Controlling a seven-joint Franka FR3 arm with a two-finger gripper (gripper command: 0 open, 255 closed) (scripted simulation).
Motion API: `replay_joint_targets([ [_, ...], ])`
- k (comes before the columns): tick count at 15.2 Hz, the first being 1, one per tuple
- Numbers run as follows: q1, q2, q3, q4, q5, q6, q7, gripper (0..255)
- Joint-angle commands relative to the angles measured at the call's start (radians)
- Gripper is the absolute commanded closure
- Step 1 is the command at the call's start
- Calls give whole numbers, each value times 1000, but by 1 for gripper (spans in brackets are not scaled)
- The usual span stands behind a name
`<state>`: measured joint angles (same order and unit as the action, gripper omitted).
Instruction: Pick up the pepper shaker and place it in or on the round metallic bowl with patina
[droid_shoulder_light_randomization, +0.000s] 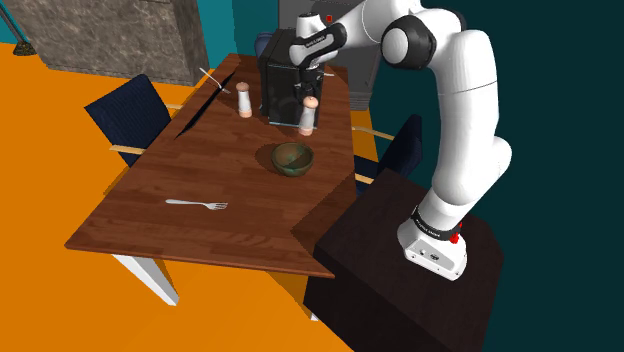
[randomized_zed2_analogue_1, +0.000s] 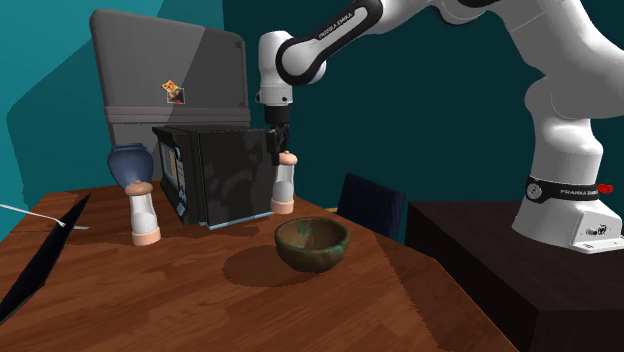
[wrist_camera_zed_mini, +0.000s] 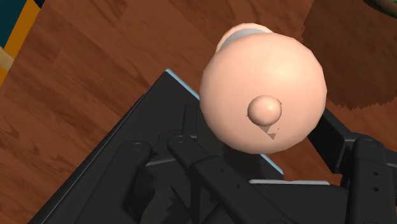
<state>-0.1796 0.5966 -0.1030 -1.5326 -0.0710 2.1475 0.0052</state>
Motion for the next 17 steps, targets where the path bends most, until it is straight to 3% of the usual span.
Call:
replay_joint_targets([
  [1, 1, -12, 0, 11, 0, -23, -1, 255],
  [16, 3, -78, -2, 104, 0, -181, -15, 255],
  [17, 16, -108, 1, 69, -5, -178, 2, 255],
])
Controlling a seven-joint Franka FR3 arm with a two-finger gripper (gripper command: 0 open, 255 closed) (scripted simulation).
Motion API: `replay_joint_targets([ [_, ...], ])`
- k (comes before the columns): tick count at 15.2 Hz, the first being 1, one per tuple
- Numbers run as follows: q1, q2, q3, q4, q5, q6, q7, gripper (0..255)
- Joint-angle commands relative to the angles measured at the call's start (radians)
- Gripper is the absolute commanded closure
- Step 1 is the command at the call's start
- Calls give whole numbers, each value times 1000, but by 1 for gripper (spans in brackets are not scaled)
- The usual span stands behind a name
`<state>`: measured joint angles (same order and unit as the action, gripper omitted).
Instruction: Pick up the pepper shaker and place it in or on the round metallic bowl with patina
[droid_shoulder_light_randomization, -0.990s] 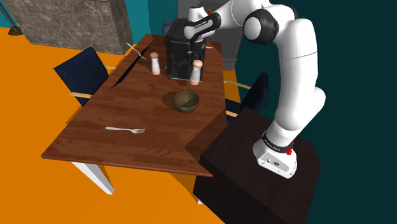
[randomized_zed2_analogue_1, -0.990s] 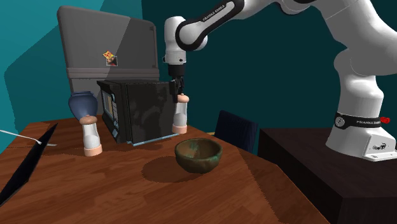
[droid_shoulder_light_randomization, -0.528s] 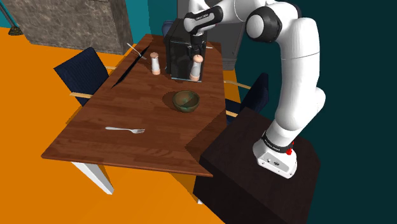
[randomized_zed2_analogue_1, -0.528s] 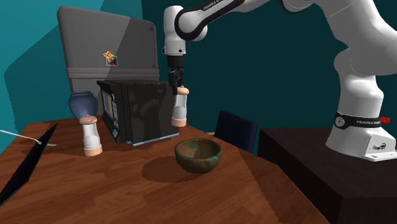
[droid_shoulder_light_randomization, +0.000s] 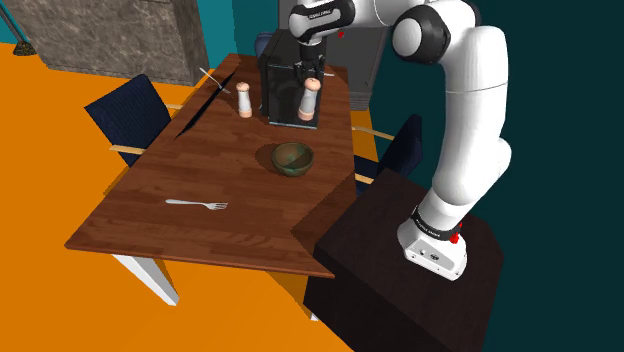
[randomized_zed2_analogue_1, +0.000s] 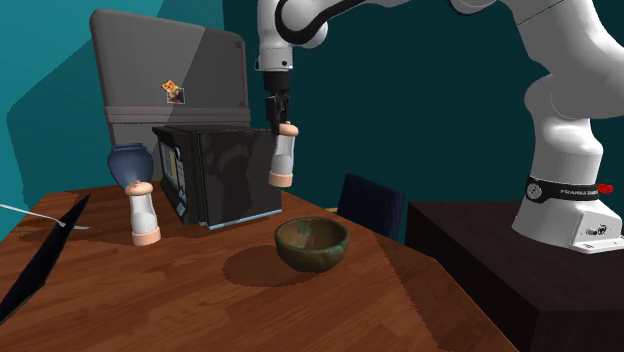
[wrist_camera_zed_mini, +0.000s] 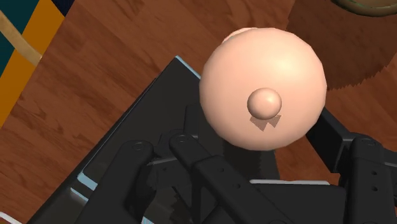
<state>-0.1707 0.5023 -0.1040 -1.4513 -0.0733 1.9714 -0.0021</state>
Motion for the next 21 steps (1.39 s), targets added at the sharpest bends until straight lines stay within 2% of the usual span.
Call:
replay_joint_targets([
  [1, 21, -42, 4, -45, -7, 1, 26, 255],
  [8, 113, -216, 36, -224, -35, -8, 152, 255],
  [15, 203, -356, 89, -332, -51, -56, 293, 255],
  [21, 202, -338, 89, -389, -54, 19, 302, 255],
])
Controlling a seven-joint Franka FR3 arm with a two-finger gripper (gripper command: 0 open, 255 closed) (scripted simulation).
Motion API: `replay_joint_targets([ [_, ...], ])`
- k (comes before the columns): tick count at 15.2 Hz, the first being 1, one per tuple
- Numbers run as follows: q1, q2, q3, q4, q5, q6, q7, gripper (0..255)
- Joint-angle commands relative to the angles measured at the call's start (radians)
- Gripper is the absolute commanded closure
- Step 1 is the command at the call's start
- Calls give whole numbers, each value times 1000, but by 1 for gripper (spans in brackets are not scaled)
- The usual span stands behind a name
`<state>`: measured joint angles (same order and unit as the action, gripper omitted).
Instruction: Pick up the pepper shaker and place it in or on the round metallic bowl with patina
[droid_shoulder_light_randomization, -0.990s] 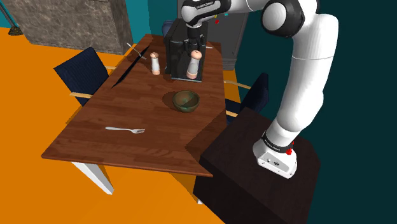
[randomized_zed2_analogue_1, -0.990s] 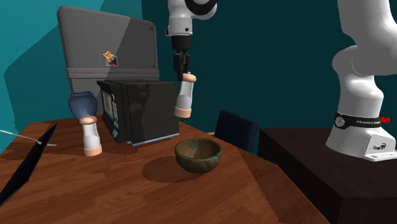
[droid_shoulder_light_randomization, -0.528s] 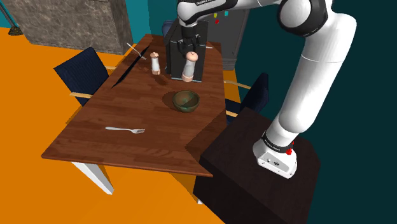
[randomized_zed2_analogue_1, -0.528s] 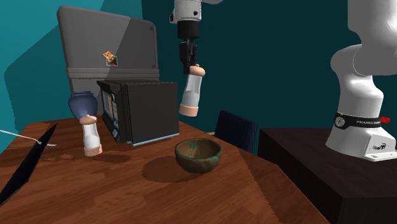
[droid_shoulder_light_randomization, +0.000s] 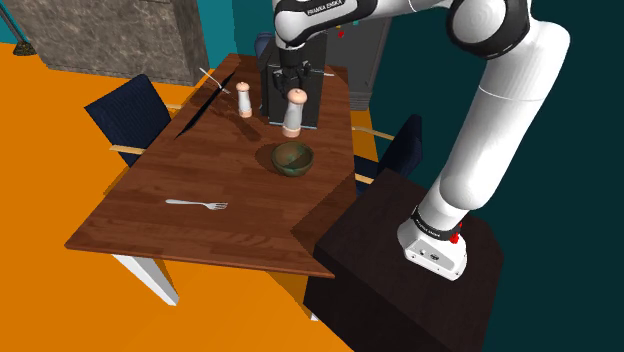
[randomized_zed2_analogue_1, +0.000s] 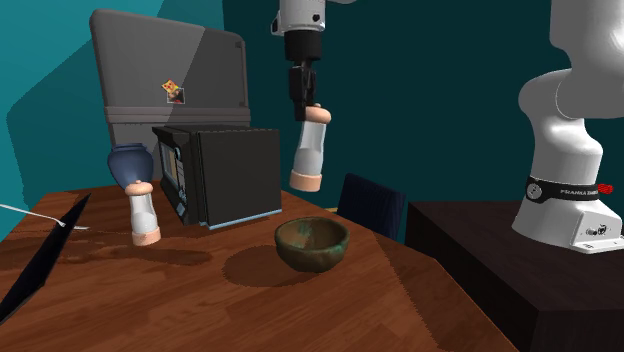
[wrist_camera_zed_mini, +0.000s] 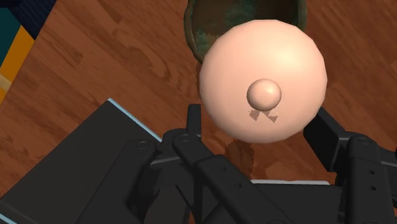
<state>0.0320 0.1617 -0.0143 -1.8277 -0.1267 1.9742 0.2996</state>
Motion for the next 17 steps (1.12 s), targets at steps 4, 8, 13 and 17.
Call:
replay_joint_targets([
  [4, -2, 19, -2, -46, -3, 65, 6, 255],
  [8, -2, 38, -2, -76, -6, 114, 12, 255],
  [13, -3, 66, -3, -108, -11, 174, 20, 255],
  [17, -3, 92, -4, -130, -14, 221, 26, 255],
])
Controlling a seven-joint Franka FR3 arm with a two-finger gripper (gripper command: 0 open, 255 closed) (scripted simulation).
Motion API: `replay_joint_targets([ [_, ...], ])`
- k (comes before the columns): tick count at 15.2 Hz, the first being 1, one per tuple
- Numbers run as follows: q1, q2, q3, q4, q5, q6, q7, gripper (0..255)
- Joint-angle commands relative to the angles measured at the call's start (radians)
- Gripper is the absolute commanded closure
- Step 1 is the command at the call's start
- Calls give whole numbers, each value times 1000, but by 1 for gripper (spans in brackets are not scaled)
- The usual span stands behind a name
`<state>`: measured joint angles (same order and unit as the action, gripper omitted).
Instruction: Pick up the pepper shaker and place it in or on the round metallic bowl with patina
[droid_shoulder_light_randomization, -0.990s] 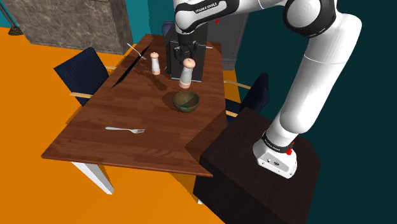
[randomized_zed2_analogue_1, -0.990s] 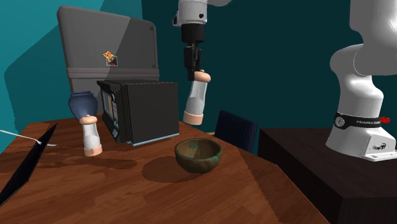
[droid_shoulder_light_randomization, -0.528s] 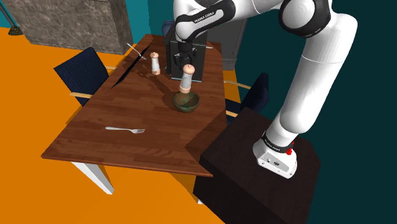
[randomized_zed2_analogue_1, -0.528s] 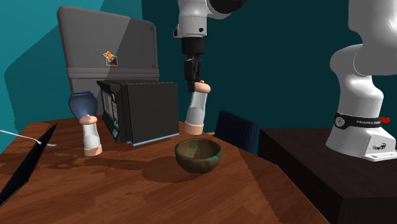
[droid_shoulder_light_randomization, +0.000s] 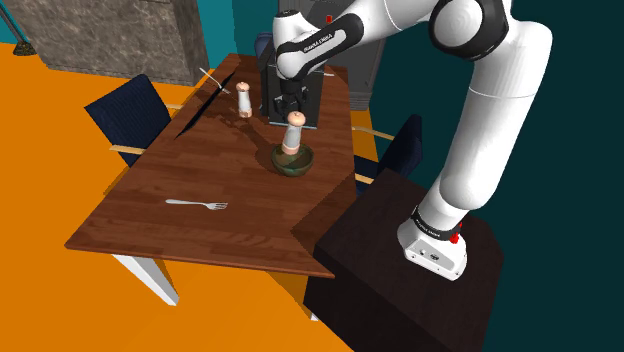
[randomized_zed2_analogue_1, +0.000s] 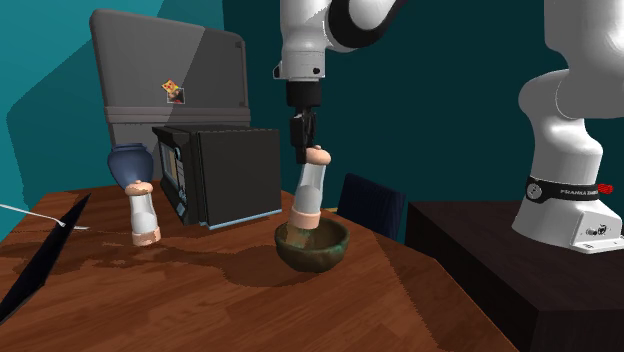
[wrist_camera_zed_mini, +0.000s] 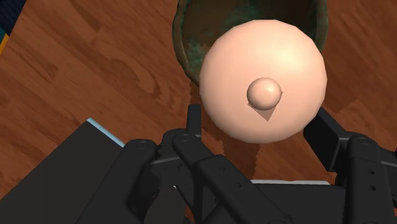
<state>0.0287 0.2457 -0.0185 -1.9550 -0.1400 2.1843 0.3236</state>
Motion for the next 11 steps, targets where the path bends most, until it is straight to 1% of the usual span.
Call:
replay_joint_targets([
  [1, 0, 15, 0, -7, -2, 22, 4, 255],
  [4, 0, 32, -1, -18, -4, 51, 8, 255],
  [11, 0, 32, -1, -18, -4, 51, 8, 255],
])
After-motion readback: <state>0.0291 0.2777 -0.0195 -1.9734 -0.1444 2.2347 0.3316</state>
